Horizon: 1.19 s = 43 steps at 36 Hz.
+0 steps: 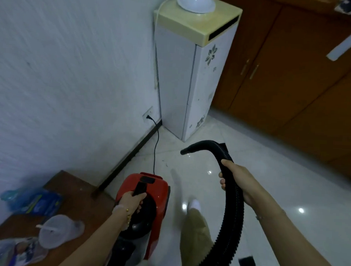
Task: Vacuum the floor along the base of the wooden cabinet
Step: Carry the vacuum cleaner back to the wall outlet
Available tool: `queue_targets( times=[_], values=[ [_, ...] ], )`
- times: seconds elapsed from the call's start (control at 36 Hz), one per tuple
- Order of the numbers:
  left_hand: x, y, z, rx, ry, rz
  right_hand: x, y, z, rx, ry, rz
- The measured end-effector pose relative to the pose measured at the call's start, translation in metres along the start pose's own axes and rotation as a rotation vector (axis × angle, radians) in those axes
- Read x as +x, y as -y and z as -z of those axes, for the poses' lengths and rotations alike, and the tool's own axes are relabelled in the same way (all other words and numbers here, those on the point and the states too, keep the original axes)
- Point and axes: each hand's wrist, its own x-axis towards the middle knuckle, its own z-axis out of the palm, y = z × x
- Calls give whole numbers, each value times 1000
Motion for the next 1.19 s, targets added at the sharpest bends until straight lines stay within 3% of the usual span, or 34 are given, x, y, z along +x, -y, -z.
queue_targets(
  times=[0.19, 0.36, 0.67, 1.19],
  values=[
    [46, -91, -17, -169, -135, 51, 97, 98, 4, -88, 178, -149],
    [75, -176, -21, -295, -236, -26, 155, 161, -16, -120, 276, -176],
    [135, -289, 7, -272, -298, -175, 223, 228, -56, -156, 344, -161],
    [211, -285, -7, -305, -174, 52, 324, 268, -90, -255, 282, -284]
  ],
)
